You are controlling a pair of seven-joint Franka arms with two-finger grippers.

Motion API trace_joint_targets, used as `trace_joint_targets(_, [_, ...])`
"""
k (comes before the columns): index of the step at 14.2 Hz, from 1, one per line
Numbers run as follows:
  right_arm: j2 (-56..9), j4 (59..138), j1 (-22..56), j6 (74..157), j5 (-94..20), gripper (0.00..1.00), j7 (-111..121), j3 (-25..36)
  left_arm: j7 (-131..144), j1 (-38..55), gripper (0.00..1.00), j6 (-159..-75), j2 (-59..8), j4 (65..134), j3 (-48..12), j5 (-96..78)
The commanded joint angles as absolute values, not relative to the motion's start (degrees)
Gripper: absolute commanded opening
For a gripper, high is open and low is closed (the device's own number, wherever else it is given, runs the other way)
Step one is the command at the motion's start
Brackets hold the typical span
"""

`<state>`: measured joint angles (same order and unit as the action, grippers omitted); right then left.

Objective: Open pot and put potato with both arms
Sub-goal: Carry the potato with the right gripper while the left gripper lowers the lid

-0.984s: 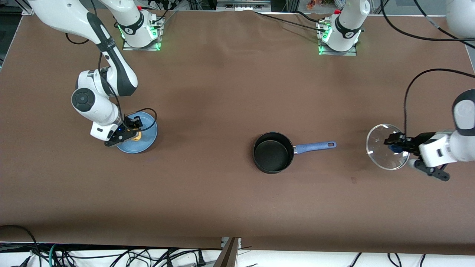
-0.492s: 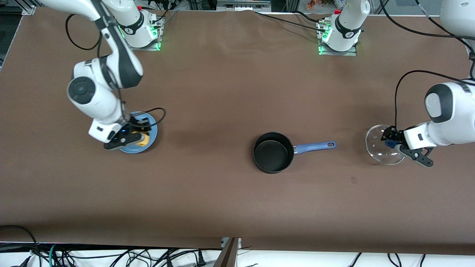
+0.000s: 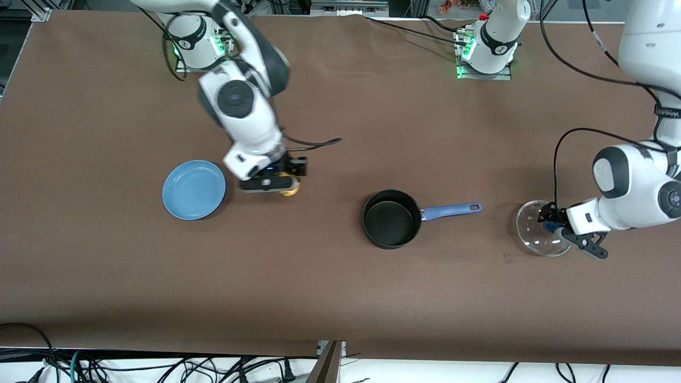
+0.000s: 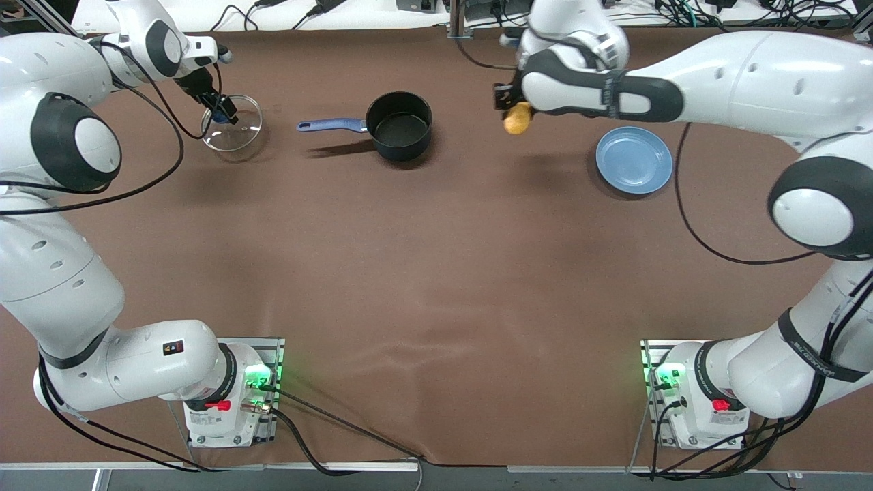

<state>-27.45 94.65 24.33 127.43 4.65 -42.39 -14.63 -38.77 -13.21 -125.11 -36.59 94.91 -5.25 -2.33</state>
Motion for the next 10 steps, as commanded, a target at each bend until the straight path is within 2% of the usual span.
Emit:
trace_joint_targets(1, [-37.9, 80.3, 29.0, 125.9, 5.2, 0.24, -52.0, -14.2, -35.8, -11.6, 0.0, -124.1, -39.8, 91.1, -5.0, -1.4])
trace_joint_targets(5, [-45.1, 69.8, 32.2, 127.8, 5.2, 0.24, -57.4, -14.2, -32.9, -10.7, 0.0, -122.7, -39.6, 91.1, -5.0, -0.3])
trace_joint_targets(7, [-47.7, 66.6, 33.8, 130.0, 5.2, 0.24, -59.3, -14.2, -32.9, -10.7, 0.41, -122.4, -39.5, 91.1, -5.1, -0.3])
trace_joint_targets(8, [-48.9, 65.1, 34.4, 131.0, 5.2, 0.24, -60.2, -14.2, -32.8, -10.8, 0.85, -121.8, -39.3, 91.1, -5.2, -0.5])
trace_joint_targets(9, [-50.2, 63.8, 35.1, 132.1, 5.2, 0.24, -60.9, -14.1, -33.1, -11.5, 1.0, -121.6, -39.2, 91.1, -5.3, -1.0])
trace_joint_targets(10, [-51.0, 63.1, 35.6, 133.2, 5.2, 0.24, -61.3, -14.1, -32.9, -11.9, 1.0, -120.2, -38.9, 91.1, -5.4, -1.2])
